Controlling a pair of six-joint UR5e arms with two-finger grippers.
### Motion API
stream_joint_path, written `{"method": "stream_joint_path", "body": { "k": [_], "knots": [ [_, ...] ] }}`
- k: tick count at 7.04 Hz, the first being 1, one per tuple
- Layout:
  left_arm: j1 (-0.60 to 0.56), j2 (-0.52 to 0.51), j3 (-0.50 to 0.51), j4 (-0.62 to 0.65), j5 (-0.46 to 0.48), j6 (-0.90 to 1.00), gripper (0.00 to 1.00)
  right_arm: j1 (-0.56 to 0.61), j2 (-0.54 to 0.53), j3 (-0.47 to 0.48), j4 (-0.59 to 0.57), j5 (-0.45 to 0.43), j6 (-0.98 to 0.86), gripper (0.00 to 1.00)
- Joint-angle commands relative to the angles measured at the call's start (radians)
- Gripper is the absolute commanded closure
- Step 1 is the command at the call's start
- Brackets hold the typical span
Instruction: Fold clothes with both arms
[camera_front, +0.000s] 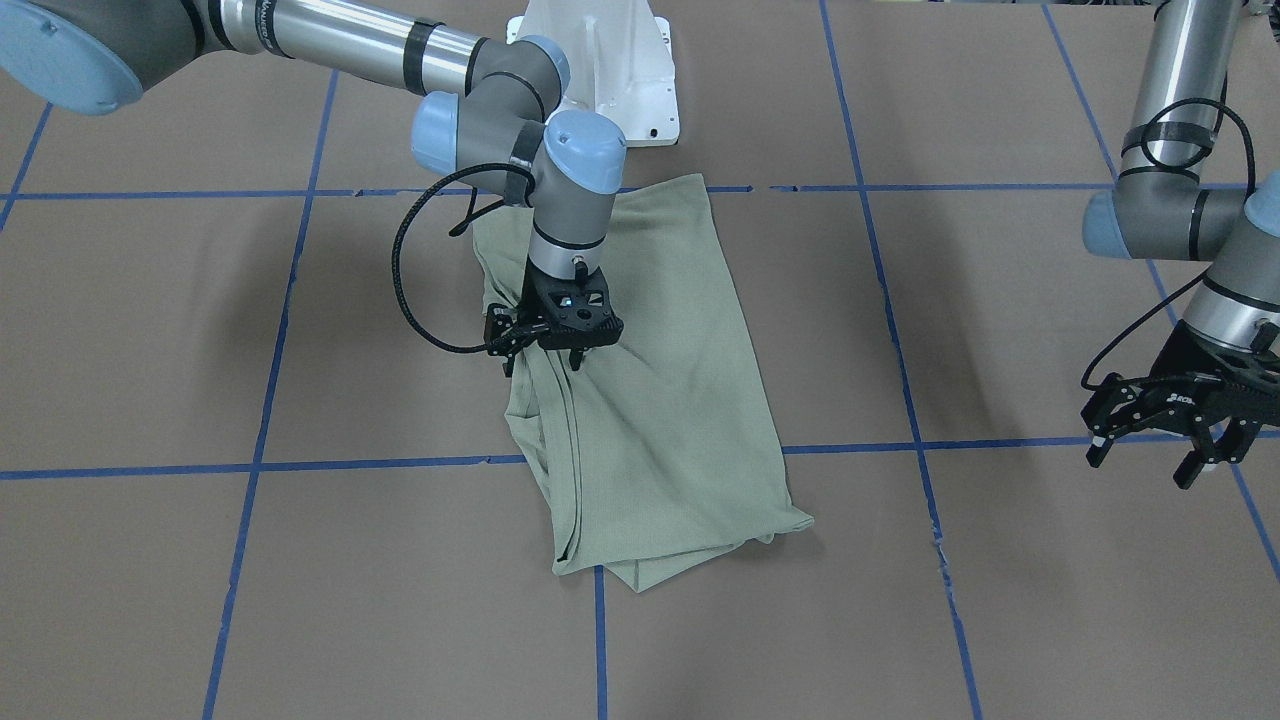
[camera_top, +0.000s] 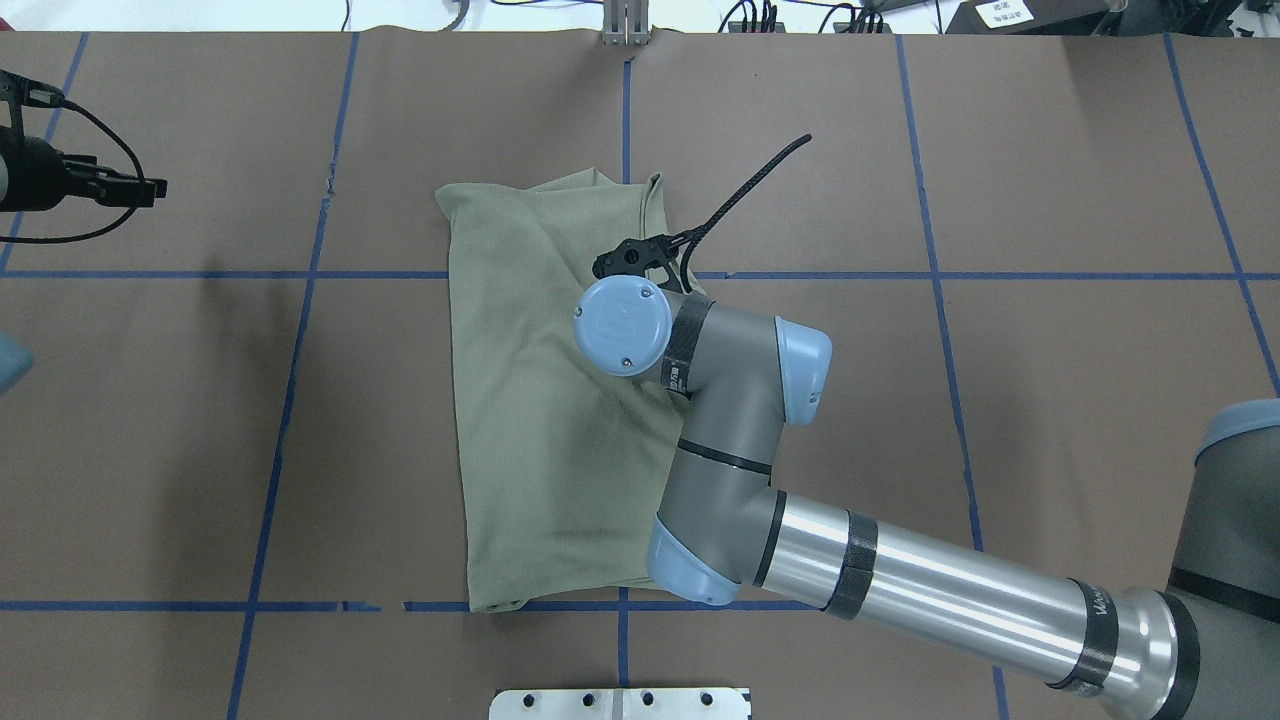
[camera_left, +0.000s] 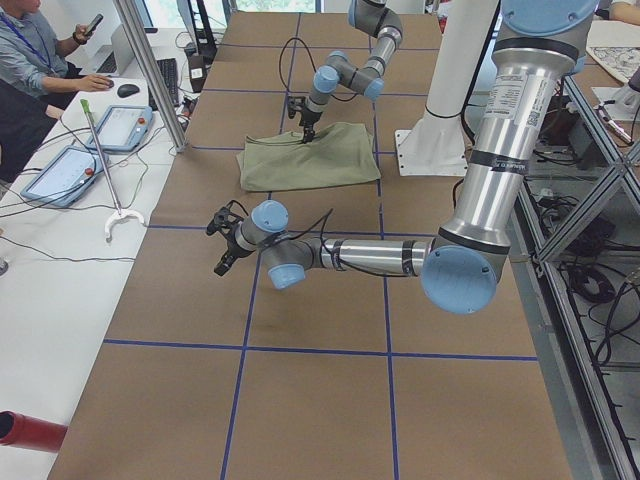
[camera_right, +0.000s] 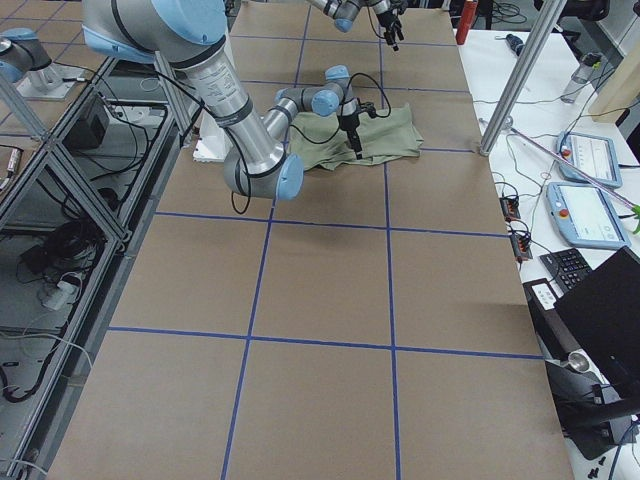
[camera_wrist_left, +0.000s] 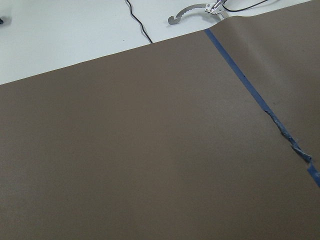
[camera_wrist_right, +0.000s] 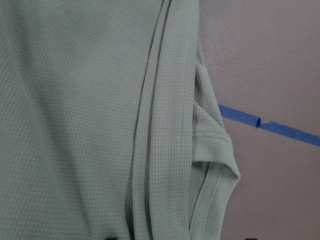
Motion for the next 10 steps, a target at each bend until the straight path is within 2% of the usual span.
{"method": "stream_joint_path", "body": {
  "k": [1,5,6,7,8,9,10],
  "knots": [
    [0.0,0.0,0.002,0.0,0.0,-0.001,0.0,0.022,-0.005,0.001,-0.041,0.0,-0.067,0.12],
    [0.0,0.002,0.0,-0.003,0.0,-0.003,0.0,0.078,-0.05,0.011,-0.065,0.021,-0.101,0.14],
    [0.002,0.02,-0.003,-0.012,0.0,-0.001,0.0,0.094,-0.086,0.018,-0.062,0.021,-0.101,0.17],
    [0.0,0.029,-0.005,-0.035,0.0,-0.003,0.0,0.111,-0.108,0.031,-0.059,0.021,-0.101,0.24],
    [0.002,0.034,-0.012,-0.037,-0.001,-0.003,0.0,0.124,-0.116,0.073,-0.056,0.024,-0.099,0.26],
    [0.0,0.035,-0.049,-0.029,-0.049,-0.047,0.0,0.135,-0.116,0.144,-0.056,0.059,-0.088,0.22],
    [0.002,0.064,-0.117,-0.023,-0.113,-0.137,0.0,0.14,-0.134,0.25,-0.056,0.113,-0.069,0.07]
  ]
}}
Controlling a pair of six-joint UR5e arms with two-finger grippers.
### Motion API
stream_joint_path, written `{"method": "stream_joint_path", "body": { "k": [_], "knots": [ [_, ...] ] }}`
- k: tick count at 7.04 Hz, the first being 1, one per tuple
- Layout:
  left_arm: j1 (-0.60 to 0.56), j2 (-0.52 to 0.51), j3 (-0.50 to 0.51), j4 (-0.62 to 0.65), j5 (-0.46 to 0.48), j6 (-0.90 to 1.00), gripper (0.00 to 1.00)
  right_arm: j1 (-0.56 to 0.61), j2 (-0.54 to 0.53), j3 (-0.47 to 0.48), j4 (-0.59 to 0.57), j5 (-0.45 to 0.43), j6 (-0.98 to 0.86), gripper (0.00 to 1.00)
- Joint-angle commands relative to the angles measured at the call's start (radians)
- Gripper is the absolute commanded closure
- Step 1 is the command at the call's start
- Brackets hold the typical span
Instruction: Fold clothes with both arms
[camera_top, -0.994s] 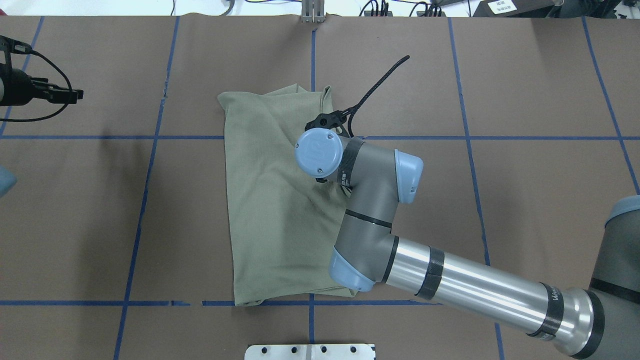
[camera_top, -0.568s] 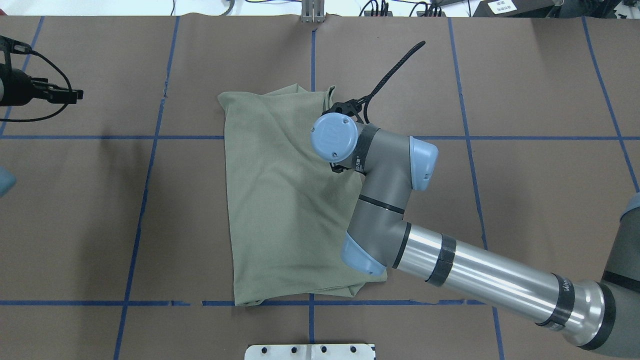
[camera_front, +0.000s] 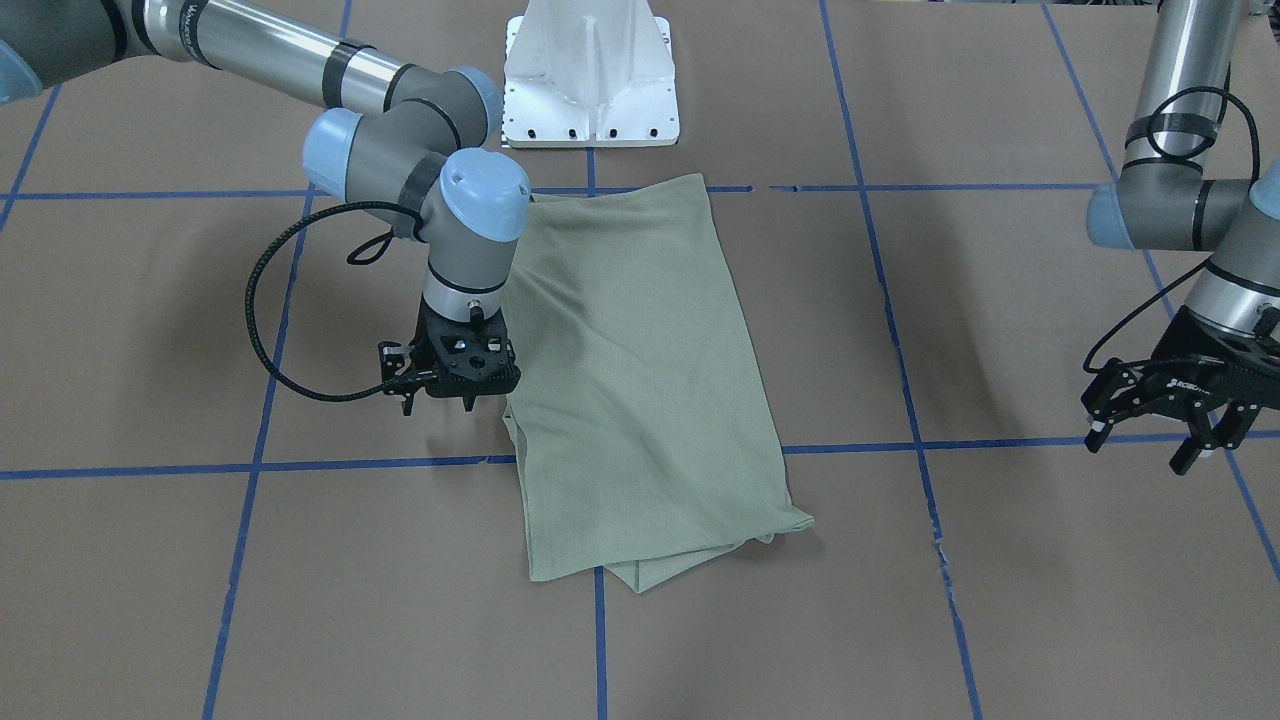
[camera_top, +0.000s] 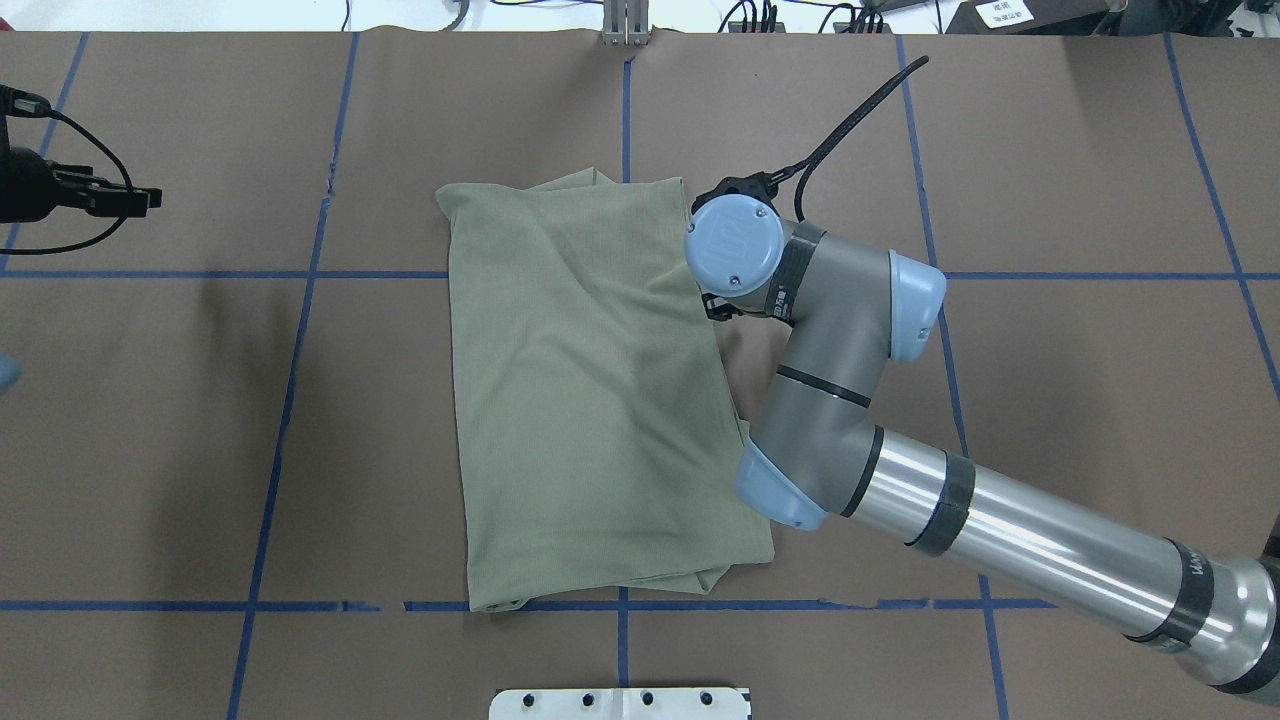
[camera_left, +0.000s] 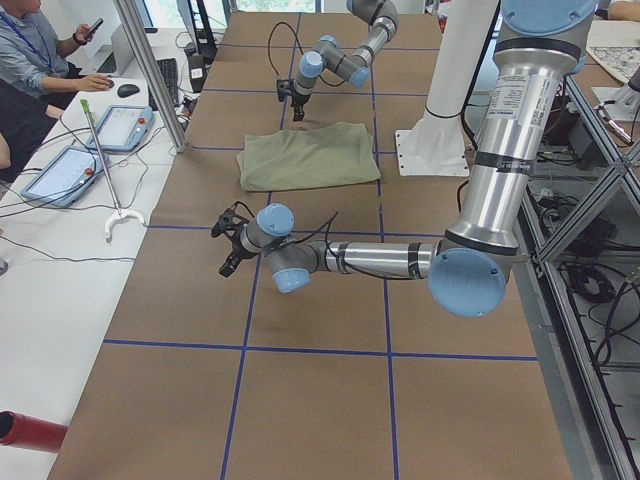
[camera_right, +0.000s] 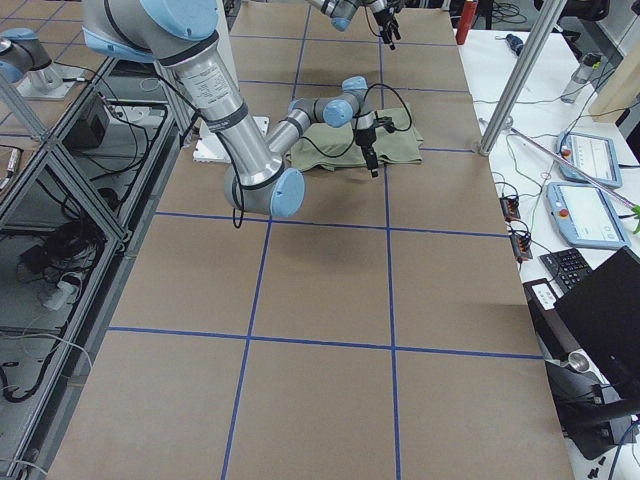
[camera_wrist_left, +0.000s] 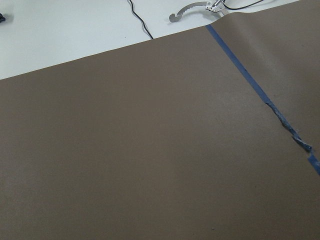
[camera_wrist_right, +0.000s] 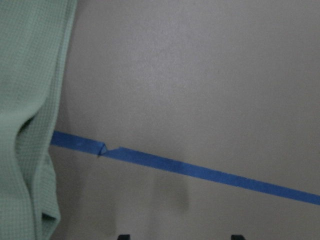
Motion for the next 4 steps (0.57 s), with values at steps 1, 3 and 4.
{"method": "stream_joint_path", "body": {
  "k": [1,3,4],
  "knots": [
    [0.007,0.082,-0.18,0.015,-0.084,-0.161,0.0,0.005,-0.094,0.263,0.016,0.07,0.131,0.01],
    [0.106,0.198,-0.456,0.124,-0.102,-0.343,0.0,-0.051,-0.296,0.425,0.31,0.07,0.355,0.0],
    [0.19,0.225,-0.553,0.146,-0.086,-0.481,0.0,-0.085,-0.359,0.426,0.461,0.056,0.487,0.0]
  ]
}}
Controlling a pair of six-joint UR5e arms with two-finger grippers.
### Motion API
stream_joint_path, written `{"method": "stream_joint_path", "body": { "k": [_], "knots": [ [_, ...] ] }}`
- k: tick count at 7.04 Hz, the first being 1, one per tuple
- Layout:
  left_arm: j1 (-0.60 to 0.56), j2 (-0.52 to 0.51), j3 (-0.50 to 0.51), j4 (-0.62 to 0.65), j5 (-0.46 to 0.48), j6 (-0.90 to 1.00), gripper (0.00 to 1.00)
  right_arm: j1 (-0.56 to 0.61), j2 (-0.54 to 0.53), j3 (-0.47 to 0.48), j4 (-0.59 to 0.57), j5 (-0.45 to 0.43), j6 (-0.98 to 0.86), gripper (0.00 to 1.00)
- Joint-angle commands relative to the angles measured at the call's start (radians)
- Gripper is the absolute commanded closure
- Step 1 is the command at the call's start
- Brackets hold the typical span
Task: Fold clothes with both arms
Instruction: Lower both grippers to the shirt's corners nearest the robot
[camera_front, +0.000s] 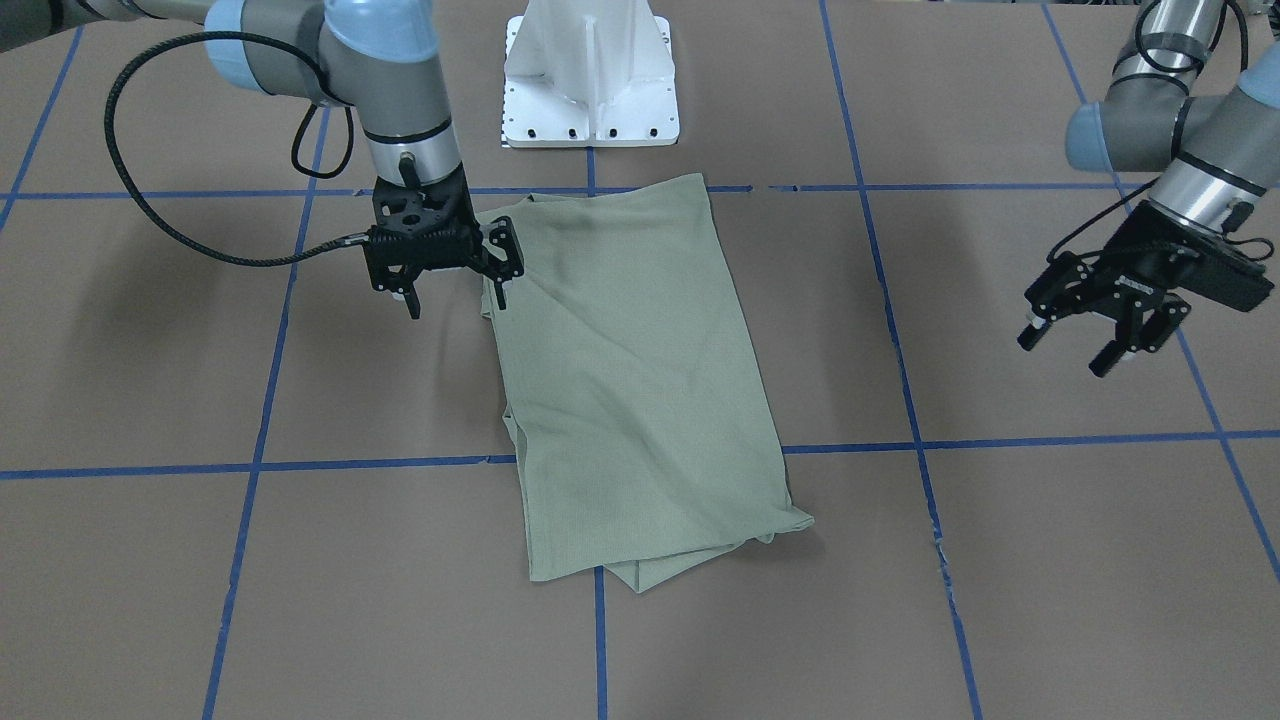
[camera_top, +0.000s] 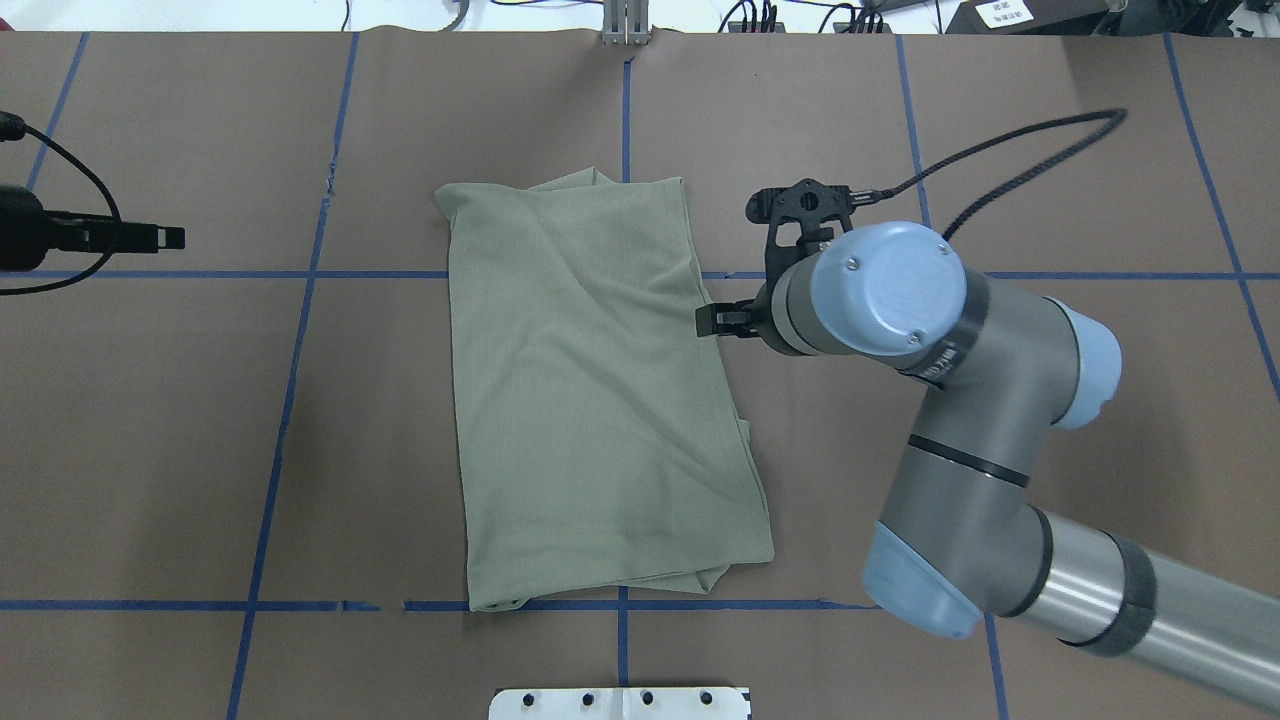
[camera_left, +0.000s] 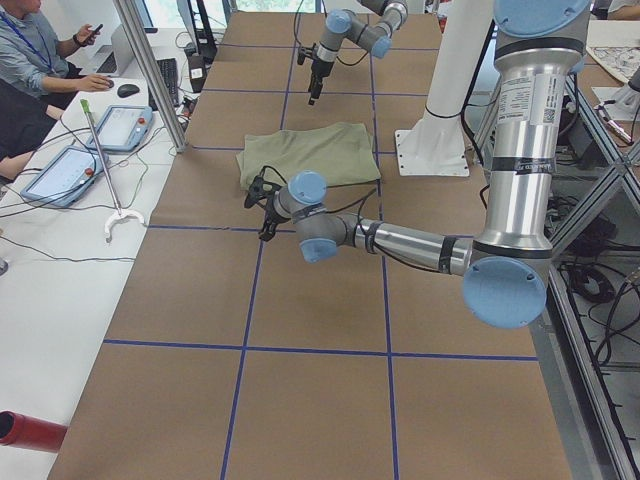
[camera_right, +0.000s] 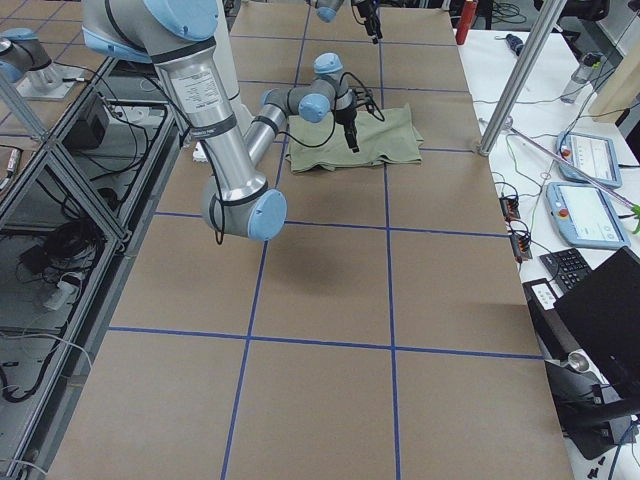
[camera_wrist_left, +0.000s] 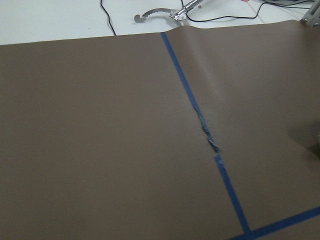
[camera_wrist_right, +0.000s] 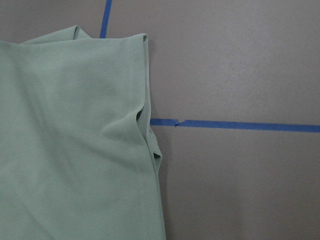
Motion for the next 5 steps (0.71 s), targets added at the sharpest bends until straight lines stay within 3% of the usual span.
{"method": "stream_joint_path", "body": {
  "k": [1,2,3,4,5],
  "knots": [
    [0.207,0.068,-0.215,0.043,0.104,-0.31,0.0,-0.07,-0.157,0.048,0.287,-0.051,0.274,0.0],
    [0.34,0.069,-0.251,0.043,0.225,-0.477,0.0,-0.149,-0.214,0.071,0.339,-0.18,0.4,0.0],
    [0.448,0.07,-0.26,0.043,0.338,-0.641,0.02,-0.203,-0.22,0.076,0.363,-0.248,0.516,0.01],
    [0.555,0.062,-0.26,0.058,0.455,-0.809,0.11,-0.243,-0.219,0.076,0.364,-0.313,0.616,0.02],
    [0.646,-0.01,-0.257,0.177,0.537,-0.95,0.19,-0.262,-0.219,0.077,0.364,-0.353,0.631,0.01]
  ]
}}
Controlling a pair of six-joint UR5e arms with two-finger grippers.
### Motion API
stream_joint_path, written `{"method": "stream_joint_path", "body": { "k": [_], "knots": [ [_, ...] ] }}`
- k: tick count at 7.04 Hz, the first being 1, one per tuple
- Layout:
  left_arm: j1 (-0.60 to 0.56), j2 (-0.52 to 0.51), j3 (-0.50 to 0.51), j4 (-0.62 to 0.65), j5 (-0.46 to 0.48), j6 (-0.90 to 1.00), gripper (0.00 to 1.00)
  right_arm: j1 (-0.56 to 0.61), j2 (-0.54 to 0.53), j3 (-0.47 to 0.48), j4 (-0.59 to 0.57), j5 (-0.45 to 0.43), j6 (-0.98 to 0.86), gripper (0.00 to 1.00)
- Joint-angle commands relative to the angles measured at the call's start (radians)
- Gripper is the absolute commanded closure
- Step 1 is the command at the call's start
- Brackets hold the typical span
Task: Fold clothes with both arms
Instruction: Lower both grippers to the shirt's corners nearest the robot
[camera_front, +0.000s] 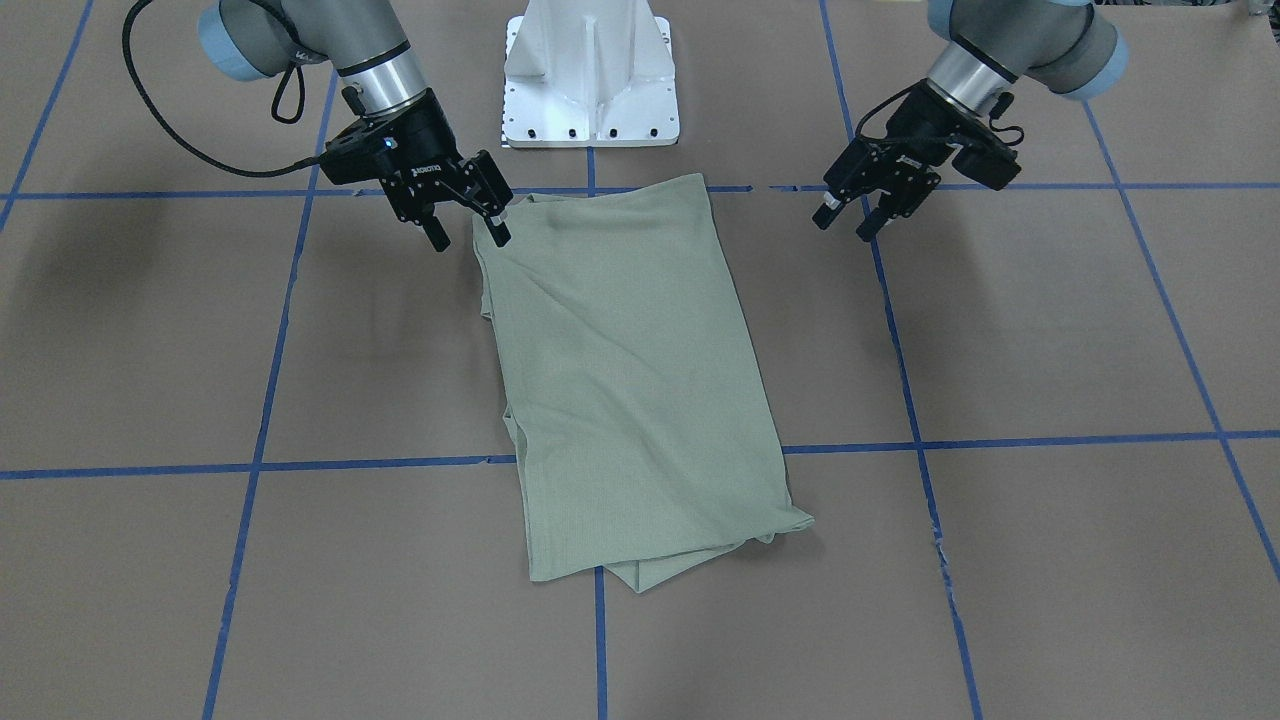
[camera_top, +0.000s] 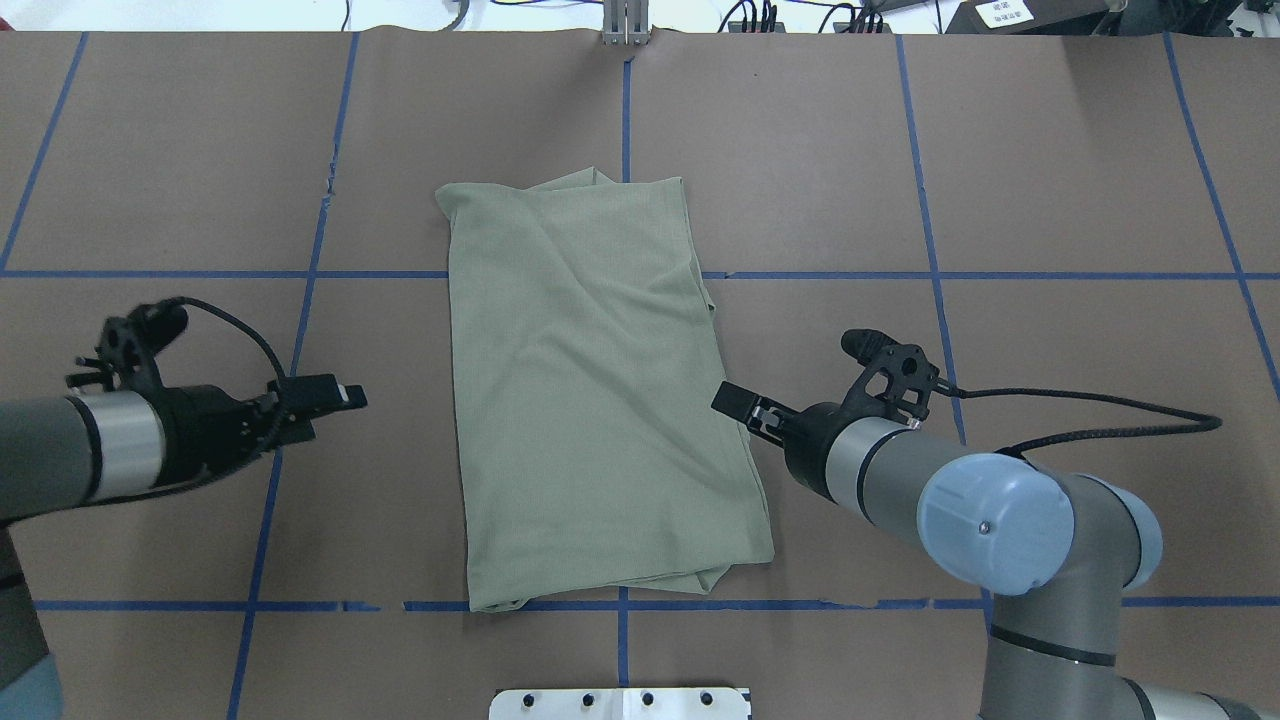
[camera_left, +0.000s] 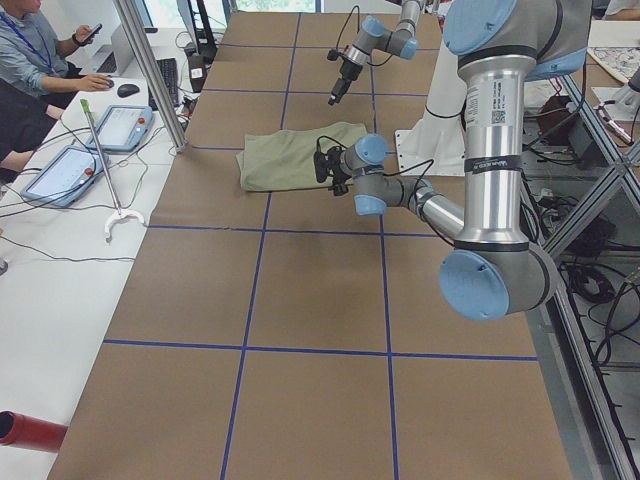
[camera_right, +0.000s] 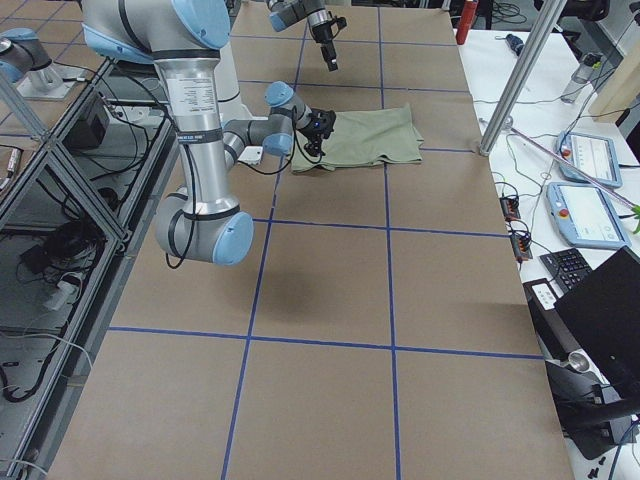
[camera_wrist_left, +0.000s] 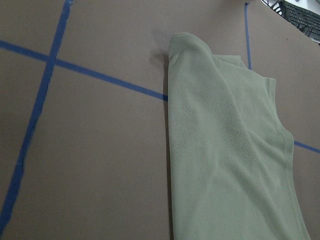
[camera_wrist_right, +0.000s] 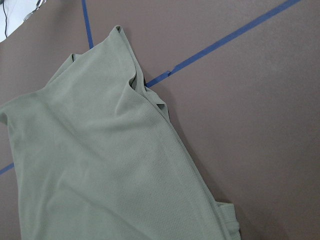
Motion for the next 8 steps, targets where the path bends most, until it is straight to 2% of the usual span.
{"method": "stream_joint_path", "body": {
  "k": [1,2,8],
  "knots": [
    [0.207,-0.179,0.008,0.271,0.17,-0.273,0.21,-0.035,-0.003,0.002,0.006,-0.061,0.059,0.01],
    [0.266,-0.227,0.015,0.335,0.199,-0.31,0.21,-0.043,-0.003,0.001,0.006,-0.073,0.059,0.01],
    [0.372,-0.2,0.021,0.345,0.221,-0.314,0.21,-0.078,-0.003,-0.001,0.006,-0.127,0.059,0.01]
  ]
}}
